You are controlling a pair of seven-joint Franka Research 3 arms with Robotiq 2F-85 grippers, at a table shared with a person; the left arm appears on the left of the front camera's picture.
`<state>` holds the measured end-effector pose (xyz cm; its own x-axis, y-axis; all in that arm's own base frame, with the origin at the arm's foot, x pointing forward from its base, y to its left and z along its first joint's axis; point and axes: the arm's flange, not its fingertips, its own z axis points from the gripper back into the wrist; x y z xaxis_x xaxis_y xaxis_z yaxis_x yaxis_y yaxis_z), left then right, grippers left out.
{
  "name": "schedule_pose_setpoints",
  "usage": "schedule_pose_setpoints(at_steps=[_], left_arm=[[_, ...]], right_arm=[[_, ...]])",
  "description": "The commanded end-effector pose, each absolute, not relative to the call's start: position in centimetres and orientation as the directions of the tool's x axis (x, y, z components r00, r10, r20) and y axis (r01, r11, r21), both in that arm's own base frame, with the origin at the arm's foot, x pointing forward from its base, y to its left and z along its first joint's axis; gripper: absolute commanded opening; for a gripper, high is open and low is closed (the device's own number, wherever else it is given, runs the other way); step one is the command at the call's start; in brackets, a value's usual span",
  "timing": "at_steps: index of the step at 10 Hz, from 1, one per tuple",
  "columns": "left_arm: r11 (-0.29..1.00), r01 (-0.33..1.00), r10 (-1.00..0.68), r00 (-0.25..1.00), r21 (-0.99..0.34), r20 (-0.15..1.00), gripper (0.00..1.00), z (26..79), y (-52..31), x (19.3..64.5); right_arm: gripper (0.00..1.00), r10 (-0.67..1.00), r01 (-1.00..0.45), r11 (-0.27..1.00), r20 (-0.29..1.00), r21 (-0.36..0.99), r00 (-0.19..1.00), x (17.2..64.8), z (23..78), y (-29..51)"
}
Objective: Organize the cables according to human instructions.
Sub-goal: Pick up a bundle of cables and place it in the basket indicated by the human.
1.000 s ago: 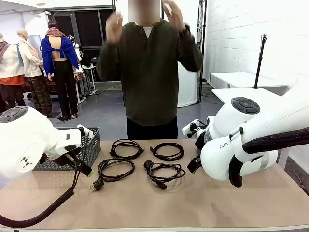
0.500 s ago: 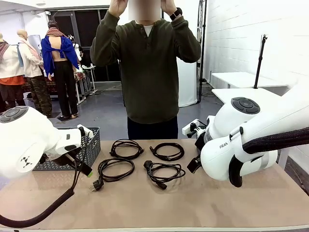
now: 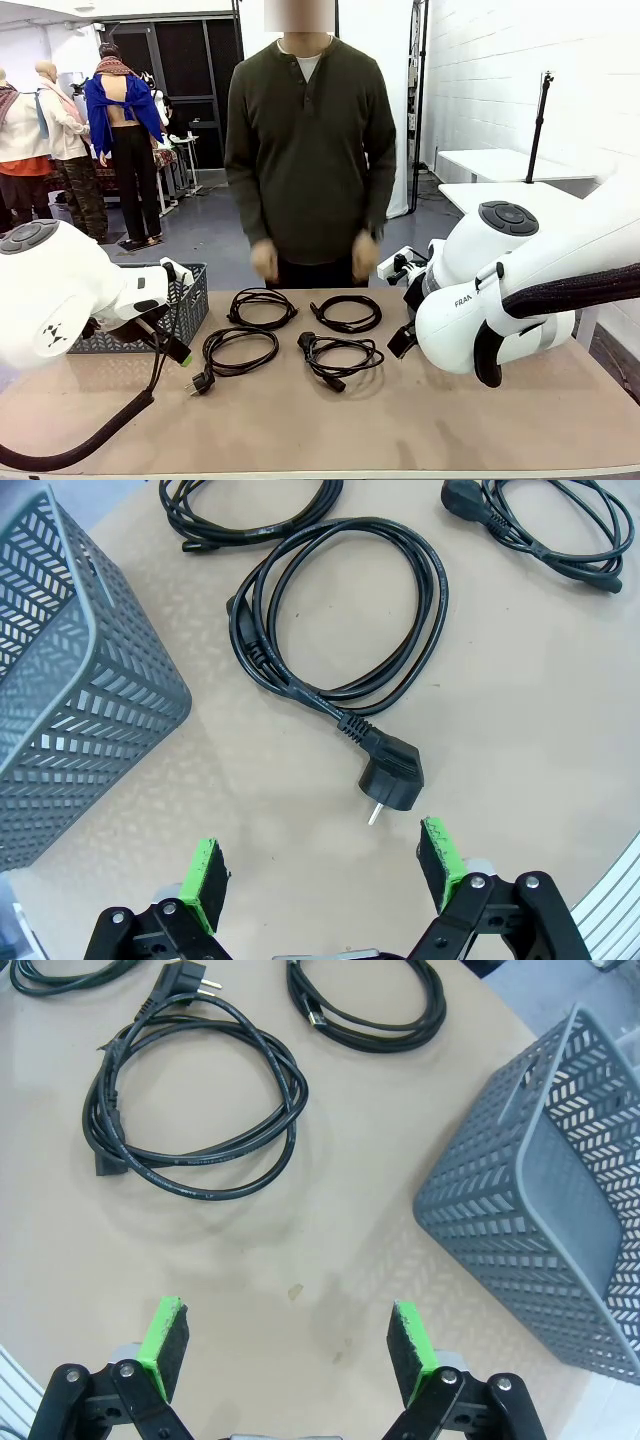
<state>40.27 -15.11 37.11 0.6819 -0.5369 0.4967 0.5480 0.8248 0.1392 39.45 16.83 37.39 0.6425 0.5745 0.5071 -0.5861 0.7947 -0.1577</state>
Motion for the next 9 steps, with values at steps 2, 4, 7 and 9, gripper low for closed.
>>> schedule_pose_setpoints(at_steps=[2, 4, 7, 9], left_arm=[[0.826, 0.547, -0.536, 0.682, 0.139, 0.497, 1.00, 37.1, -15.0, 40.3], [0.826, 0.547, -0.536, 0.682, 0.139, 0.497, 1.00, 37.1, -15.0, 40.3], [0.806, 0.573, -0.563, 0.665, 0.147, 0.491, 1.00, 37.8, -15.2, 40.5], [0.754, 0.639, -0.617, 0.613, 0.150, 0.494, 1.00, 40.3, -15.1, 40.5]], right_arm=[[1.00, 0.574, -0.586, 0.795, 0.507, -0.157, 0.643, 39.5, 37.4, 16.8], [1.00, 0.574, -0.586, 0.795, 0.507, -0.157, 0.643, 39.5, 37.4, 16.8], [1.00, 0.593, -0.620, 0.773, 0.501, -0.136, 0.630, 39.6, 38.2, 16.8], [1.00, 0.627, -0.680, 0.726, 0.499, -0.097, 0.598, 39.1, 40.6, 16.3]])
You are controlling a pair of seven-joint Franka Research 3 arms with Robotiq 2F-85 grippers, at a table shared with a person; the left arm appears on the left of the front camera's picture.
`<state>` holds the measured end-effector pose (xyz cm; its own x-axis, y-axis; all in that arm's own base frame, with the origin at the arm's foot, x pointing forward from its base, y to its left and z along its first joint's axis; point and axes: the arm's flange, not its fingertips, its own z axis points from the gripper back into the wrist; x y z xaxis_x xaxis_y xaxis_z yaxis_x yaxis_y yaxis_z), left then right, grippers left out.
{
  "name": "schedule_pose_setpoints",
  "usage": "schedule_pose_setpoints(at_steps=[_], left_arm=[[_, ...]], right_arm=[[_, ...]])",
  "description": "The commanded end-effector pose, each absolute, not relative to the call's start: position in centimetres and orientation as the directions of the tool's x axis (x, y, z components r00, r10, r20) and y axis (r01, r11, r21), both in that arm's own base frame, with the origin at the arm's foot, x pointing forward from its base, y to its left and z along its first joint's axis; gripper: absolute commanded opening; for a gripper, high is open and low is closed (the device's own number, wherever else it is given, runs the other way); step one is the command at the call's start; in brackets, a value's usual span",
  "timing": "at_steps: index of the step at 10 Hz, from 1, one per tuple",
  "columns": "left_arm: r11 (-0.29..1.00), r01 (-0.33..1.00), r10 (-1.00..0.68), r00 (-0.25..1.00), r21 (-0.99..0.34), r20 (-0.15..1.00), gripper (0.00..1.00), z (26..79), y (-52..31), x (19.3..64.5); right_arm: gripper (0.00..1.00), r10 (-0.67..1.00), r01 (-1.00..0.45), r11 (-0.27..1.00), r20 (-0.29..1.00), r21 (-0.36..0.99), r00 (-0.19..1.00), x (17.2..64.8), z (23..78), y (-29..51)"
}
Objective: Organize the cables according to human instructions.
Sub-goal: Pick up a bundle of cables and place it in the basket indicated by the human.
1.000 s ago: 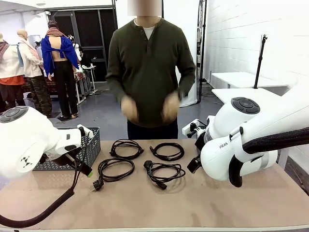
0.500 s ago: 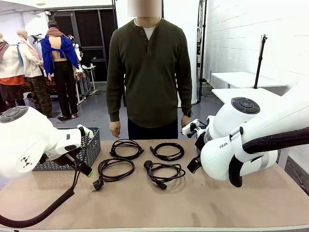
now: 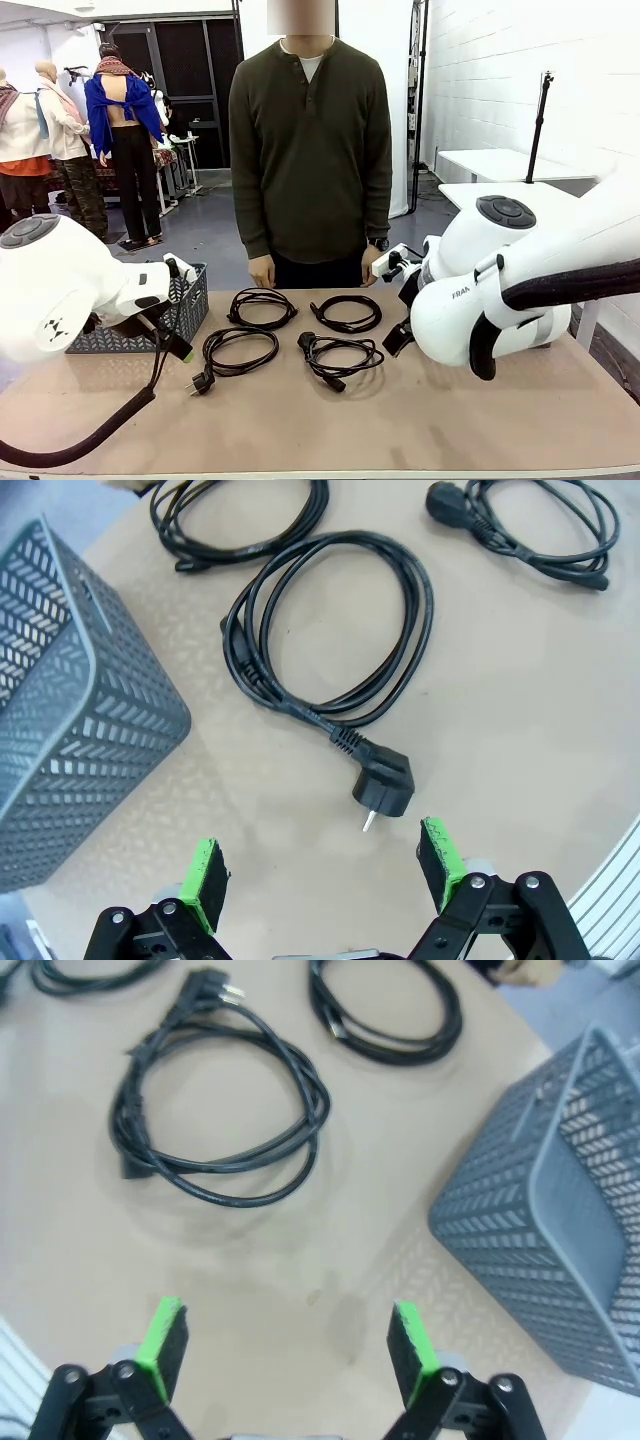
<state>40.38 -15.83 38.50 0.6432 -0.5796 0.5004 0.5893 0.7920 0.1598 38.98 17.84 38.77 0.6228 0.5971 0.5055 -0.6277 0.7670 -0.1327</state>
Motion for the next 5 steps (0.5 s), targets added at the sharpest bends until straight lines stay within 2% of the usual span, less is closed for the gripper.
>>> schedule_pose_setpoints(at_steps=[1, 5], left_arm=[[0.730, 0.667, -0.639, 0.589, 0.149, 0.494, 1.00, 41.8, -14.7, 40.6], [0.626, 0.774, -0.705, 0.508, 0.097, 0.495, 1.00, 46.1, -12.7, 41.8]], right_arm=[[1.00, 0.646, -0.707, 0.703, 0.491, -0.082, 0.585, 38.8, 42.1, 15.7], [1.00, 0.685, -0.773, 0.630, 0.520, -0.071, 0.510, 37.9, 46.7, 12.7]])
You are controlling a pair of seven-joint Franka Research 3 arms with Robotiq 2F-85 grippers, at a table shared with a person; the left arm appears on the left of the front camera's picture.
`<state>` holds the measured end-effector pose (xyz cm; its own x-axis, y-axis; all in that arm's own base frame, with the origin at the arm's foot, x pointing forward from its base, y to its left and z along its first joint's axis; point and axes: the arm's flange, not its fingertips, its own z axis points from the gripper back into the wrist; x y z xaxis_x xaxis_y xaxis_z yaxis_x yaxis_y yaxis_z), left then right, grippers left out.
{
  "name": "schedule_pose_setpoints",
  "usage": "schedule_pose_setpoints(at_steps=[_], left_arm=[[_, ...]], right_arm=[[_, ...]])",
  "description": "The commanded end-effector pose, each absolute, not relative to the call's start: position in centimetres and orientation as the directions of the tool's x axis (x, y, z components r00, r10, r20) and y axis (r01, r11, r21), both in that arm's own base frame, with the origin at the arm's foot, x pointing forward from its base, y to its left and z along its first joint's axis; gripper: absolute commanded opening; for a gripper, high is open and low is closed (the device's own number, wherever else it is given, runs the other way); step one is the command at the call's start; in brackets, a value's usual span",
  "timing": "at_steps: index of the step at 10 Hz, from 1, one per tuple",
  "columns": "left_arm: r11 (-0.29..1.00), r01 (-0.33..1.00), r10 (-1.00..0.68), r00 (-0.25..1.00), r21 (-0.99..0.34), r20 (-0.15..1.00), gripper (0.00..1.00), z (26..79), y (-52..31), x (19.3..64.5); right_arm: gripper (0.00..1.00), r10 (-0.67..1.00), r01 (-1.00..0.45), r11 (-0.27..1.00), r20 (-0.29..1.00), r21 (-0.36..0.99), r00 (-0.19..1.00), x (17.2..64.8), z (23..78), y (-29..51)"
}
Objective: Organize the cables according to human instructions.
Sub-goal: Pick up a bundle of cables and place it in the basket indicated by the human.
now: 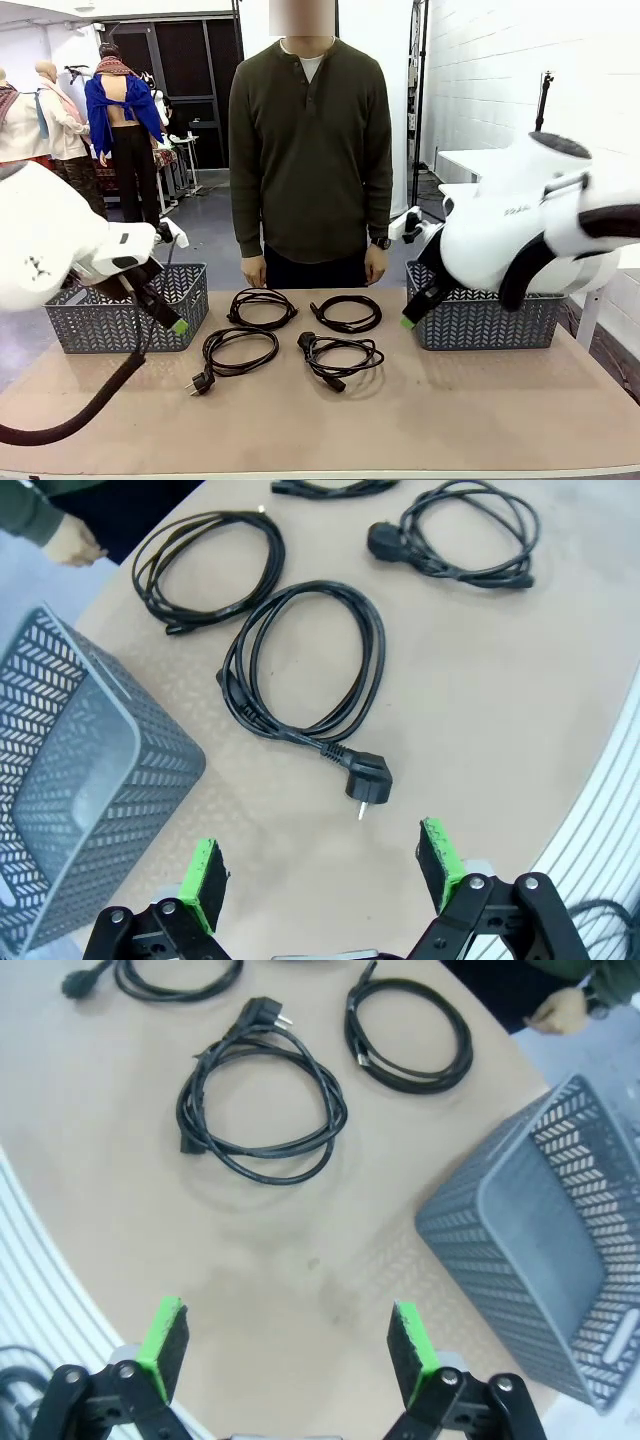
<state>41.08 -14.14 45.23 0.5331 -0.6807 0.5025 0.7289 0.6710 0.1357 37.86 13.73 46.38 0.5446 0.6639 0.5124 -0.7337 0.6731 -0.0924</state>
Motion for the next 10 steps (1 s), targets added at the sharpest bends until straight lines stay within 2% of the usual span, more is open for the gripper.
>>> schedule_pose_setpoints(at_steps=[1, 6, 9, 10], left_arm=[[0.559, 0.827, -0.730, 0.456, 0.060, 0.509, 1.00, 47.4, -11.9, 41.9], [0.452, 0.892, -0.725, 0.360, 0.011, 0.587, 1.00, 50.4, -8.3, 42.4], [0.464, 0.885, -0.697, 0.393, -0.041, 0.599, 1.00, 50.2, -7.4, 42.6], [0.461, 0.888, -0.721, 0.368, 0.009, 0.587, 1.00, 50.5, -8.1, 41.9]], right_arm=[[1.00, 0.701, -0.802, 0.594, 0.531, -0.064, 0.476, 37.6, 47.7, 11.8], [1.00, 0.712, -0.888, 0.459, 0.603, -0.013, 0.359, 36.4, 50.1, 8.1], [1.00, 0.709, -0.882, 0.471, 0.604, -0.019, 0.365, 36.5, 50.4, 8.4], [1.00, 0.714, -0.879, 0.476, 0.594, -0.023, 0.371, 35.8, 50.4, 8.3]])
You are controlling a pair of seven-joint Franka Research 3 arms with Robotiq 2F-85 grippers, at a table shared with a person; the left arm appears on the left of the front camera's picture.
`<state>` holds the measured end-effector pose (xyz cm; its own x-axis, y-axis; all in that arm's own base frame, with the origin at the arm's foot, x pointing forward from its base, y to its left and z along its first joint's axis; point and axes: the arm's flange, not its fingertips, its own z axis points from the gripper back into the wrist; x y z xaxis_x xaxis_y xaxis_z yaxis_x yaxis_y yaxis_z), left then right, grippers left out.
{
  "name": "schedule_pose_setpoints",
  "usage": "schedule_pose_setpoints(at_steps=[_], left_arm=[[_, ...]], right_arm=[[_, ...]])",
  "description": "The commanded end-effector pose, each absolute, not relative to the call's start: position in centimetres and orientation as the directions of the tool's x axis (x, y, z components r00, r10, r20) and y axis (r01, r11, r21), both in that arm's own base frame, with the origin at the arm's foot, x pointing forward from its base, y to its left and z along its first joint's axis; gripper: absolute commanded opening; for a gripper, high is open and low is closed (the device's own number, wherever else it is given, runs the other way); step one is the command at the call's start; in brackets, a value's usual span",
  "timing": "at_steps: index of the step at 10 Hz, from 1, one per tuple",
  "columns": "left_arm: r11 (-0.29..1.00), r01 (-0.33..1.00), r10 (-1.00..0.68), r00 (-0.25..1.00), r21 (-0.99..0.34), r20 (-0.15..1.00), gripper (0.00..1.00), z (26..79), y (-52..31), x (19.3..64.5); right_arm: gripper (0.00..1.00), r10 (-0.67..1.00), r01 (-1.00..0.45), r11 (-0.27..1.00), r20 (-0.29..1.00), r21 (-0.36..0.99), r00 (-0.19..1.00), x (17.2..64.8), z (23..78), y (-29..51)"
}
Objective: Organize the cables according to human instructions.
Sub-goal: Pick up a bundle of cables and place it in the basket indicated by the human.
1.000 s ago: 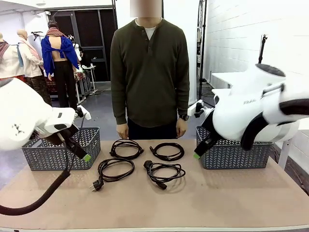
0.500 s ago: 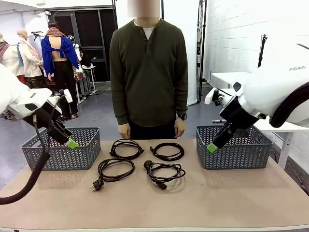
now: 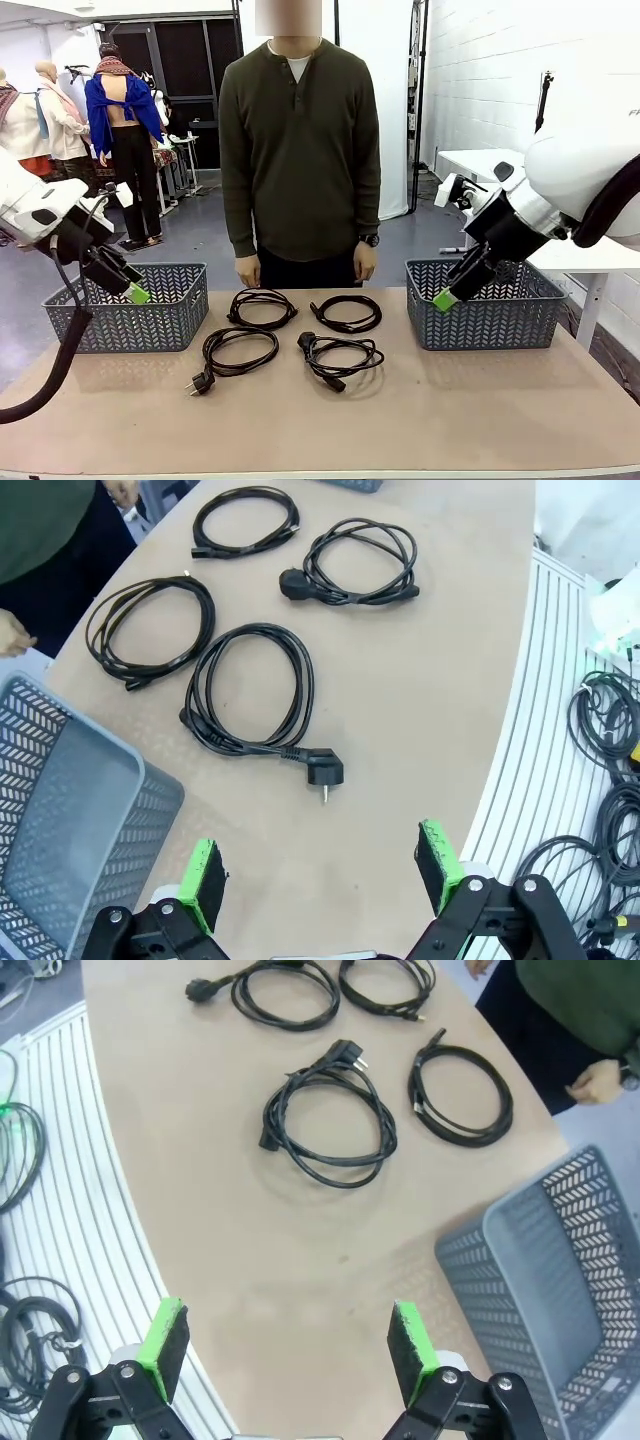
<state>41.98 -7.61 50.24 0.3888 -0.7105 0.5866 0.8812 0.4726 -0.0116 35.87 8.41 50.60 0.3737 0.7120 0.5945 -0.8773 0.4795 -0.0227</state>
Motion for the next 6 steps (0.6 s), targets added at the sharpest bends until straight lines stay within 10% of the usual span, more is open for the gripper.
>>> schedule_pose_setpoints(at_steps=[1, 6], left_arm=[[0.461, 0.888, -0.721, 0.368, 0.009, 0.587, 1.00, 50.51, -8.07, 41.85], [0.461, 0.888, -0.721, 0.368, 0.009, 0.587, 1.00, 50.51, -8.07, 41.85]], right_arm=[[1.00, 0.714, -0.879, 0.476, 0.594, -0.023, 0.371, 35.79, 50.41, 8.30], [1.00, 0.714, -0.879, 0.476, 0.594, -0.023, 0.371, 35.79, 50.41, 8.30]])
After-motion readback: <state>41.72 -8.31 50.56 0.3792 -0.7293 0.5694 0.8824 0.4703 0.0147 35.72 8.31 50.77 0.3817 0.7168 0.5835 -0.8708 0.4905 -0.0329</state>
